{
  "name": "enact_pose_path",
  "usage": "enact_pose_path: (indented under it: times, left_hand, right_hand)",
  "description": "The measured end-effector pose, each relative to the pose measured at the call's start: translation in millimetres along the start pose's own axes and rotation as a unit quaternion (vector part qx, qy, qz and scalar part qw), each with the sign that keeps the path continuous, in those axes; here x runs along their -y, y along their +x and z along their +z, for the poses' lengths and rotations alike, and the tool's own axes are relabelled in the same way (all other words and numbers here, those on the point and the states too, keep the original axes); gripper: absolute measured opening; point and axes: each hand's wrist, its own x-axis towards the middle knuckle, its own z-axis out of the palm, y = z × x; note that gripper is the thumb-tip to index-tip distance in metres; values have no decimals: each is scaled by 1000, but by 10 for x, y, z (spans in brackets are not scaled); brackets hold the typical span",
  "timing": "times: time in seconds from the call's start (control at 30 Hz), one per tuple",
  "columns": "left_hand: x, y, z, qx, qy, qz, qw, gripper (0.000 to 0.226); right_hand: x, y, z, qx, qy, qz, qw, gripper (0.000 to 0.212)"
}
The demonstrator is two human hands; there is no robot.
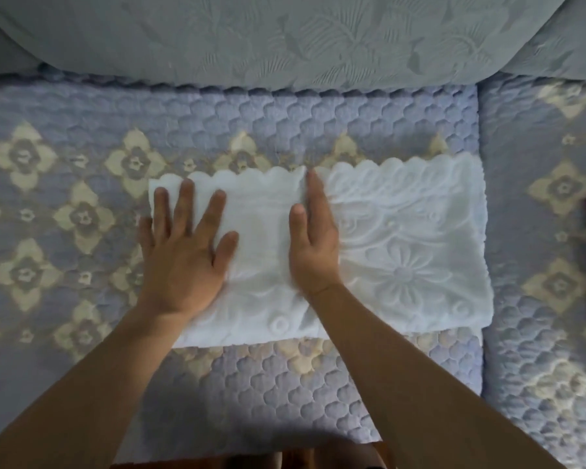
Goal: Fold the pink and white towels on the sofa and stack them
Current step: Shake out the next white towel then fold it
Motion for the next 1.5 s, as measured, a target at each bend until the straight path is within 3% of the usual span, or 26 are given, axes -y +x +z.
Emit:
enact_pose_path:
  times: [0.07,0.13,0.2,0.3,0.37,0.43,0.53,0.63,0.7,0.77,0.83,0.9,0.93,0.97,1.03,1.1,1.2,1.3,1.4,1.5]
  left_hand:
    - [135,12,-20,-46,-134,-84,986,66]
    - [223,-87,-133,-53,-364,-222,903,49]
    - [242,-187,-291,47,-479,-323,815,34]
    - [332,-272,-545,192,-590,-331,711,42]
    - [314,-265,-783,255,-650,-301,650,51]
    - [166,-232,-1057,262,-680,-257,635,57]
    - [-293,-222,-1410,224,-696,-178,658,66]
    - [-972,-288,-1598,194,-648,-117,727,74]
    - [-1545,-359,-1628,216,-619,-30,755,81]
    - [-2080,-420,-1564,246,-598,26,762,84]
    - [-2432,-417,-1427,280,-611,56,739,57]
    - [-2518,-424,-1238,266,-635,45,723,43]
    - [-2459,-423,-1108,221,-623,33,749,47]
    - [-2378,-418,-996,160,-583,39,796,50]
    - [-2180,-414,-769,43,-391,86,916,52]
    - [-2044,-396,-576,-3,-215,143,966,56]
    - [-2063,-302,-391,7,-84,177,981,64]
    - [-2187,-183,-220,26,-37,201,979,66]
    - [-2299,-129,-104,40,-19,181,983,72]
    - [-2300,-128,-44,40,-11,172,984,76]
  right_hand:
    - [-132,45,61,2,-21,-28,999,55]
    - [-148,29,91,-3,-20,-28,999,55]
    - [-150,14,81,-8,-46,-24,999,56]
    - [16,45,11,32,-42,26,998,56]
    - [287,111,-141,66,71,113,989,54]
    - [537,167,-441,101,116,152,976,52]
    - [828,48,-992,172,134,186,958,46]
    - [1107,-196,-1483,244,236,273,900,65]
    - [1213,-279,-1737,276,216,264,899,72]
    - [1220,-272,-1927,212,137,256,933,70]
    - [1111,-194,-2098,91,45,246,964,44]
    - [903,-103,-2236,5,0,262,965,30]
    - [817,-56,-2289,-18,-15,261,965,26]
    - [732,1,-2328,-31,-37,252,966,23]
    - [562,127,-2370,-37,-82,232,968,13]
    - [398,271,-2372,-47,-126,216,967,12]
    - [62,468,-2426,-66,-179,209,959,15]
    - [-161,493,-2454,-42,-292,214,931,38]
    - [-116,264,-2346,-83,-426,66,898,57]
    - [106,-83,-2076,-60,-442,-83,891,62]
